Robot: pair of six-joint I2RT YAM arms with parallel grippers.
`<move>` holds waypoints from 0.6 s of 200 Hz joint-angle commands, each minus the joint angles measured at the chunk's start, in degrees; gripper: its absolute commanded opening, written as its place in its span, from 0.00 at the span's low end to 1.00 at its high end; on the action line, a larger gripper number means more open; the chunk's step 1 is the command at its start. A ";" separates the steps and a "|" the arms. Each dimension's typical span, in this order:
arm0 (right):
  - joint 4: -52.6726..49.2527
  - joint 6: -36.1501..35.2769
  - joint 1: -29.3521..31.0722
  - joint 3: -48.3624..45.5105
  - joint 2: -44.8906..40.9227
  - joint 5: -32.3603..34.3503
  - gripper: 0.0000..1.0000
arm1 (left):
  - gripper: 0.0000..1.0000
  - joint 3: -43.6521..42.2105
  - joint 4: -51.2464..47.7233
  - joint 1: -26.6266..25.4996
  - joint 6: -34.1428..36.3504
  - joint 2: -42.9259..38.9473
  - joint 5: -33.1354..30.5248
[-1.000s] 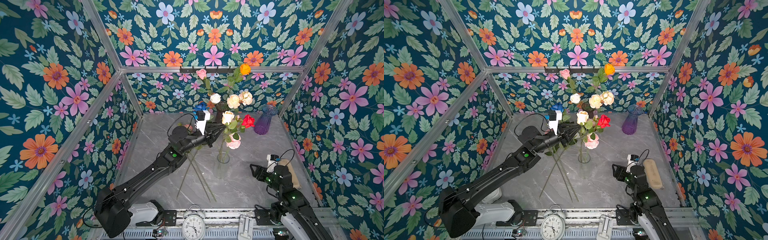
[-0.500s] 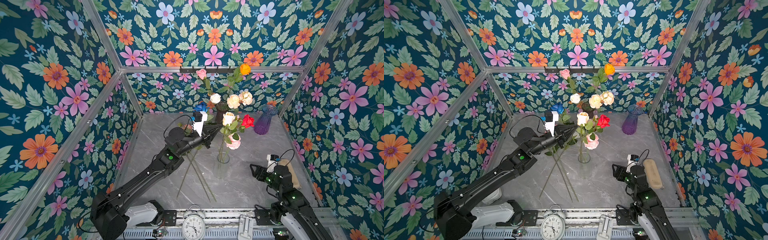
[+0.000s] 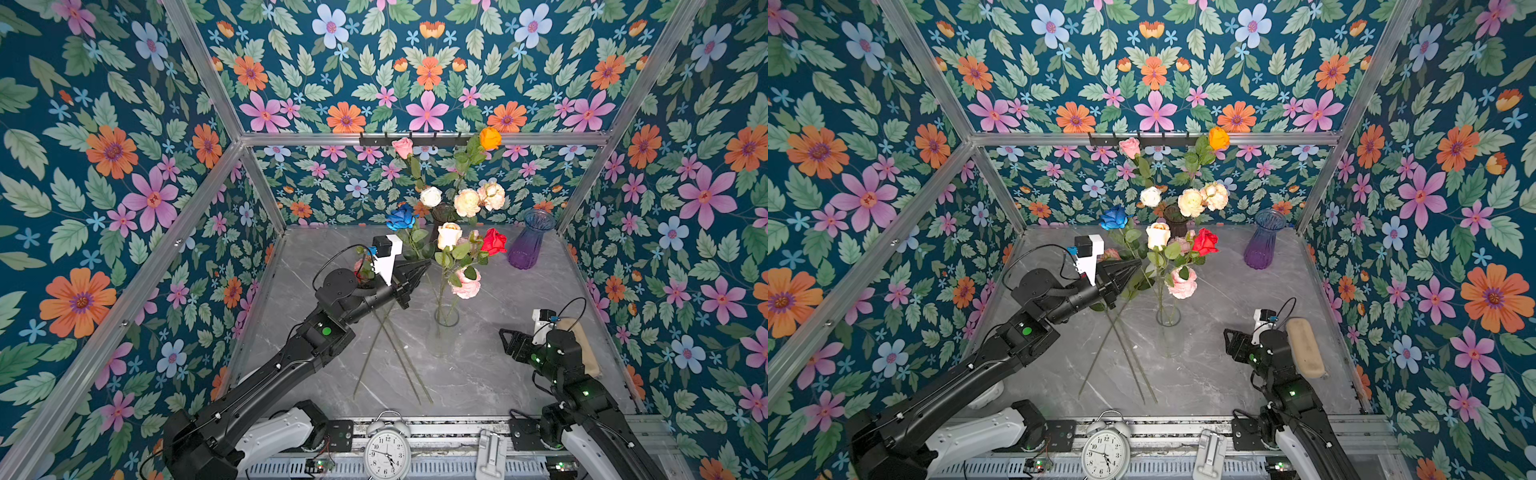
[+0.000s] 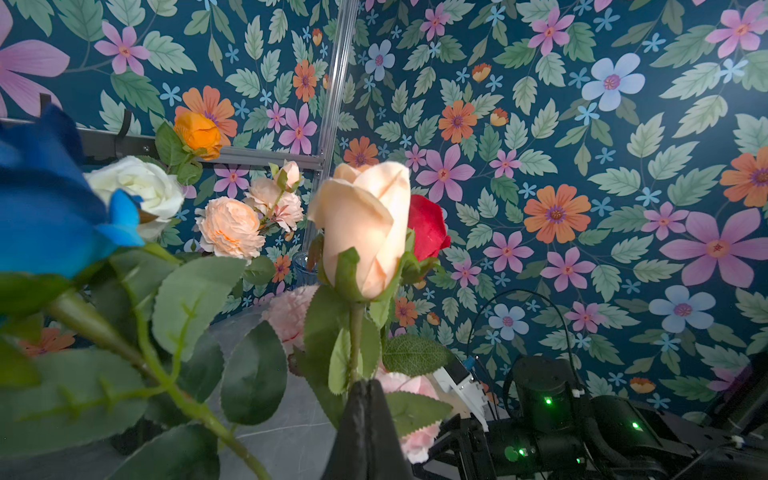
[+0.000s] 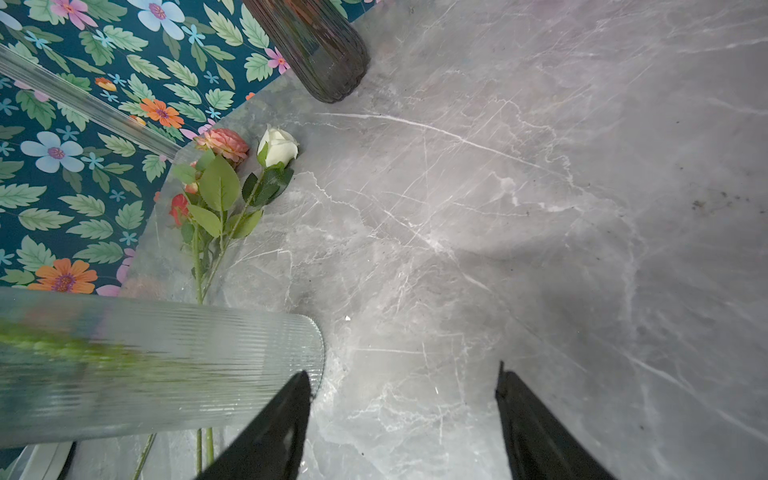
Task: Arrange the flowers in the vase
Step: 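Push the white rose stem down into the clear glass vase with the left gripper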
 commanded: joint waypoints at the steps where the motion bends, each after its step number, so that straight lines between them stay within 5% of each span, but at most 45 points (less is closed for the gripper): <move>1: 0.63 -0.30 0.00 -0.06 -0.39 0.17 0.72 | 0.00 -0.12 -1.27 0.09 0.80 -0.63 -1.02; 25: 0.72 -0.21 0.00 -0.06 -0.39 0.18 0.72 | 0.00 -0.71 -1.28 0.02 0.98 -0.79 -0.60; 39: 0.74 -0.26 0.00 -0.05 -0.38 0.17 0.72 | 0.39 0.18 -1.45 0.09 0.60 0.69 0.74; 46: 0.70 -0.31 0.00 -0.04 -0.42 0.22 0.72 | 0.47 0.84 -1.69 0.02 0.16 1.74 1.15; 120: -0.02 -0.22 0.00 -0.20 -1.60 0.35 0.72 | 0.23 5.15 -0.69 0.03 -1.04 8.37 0.65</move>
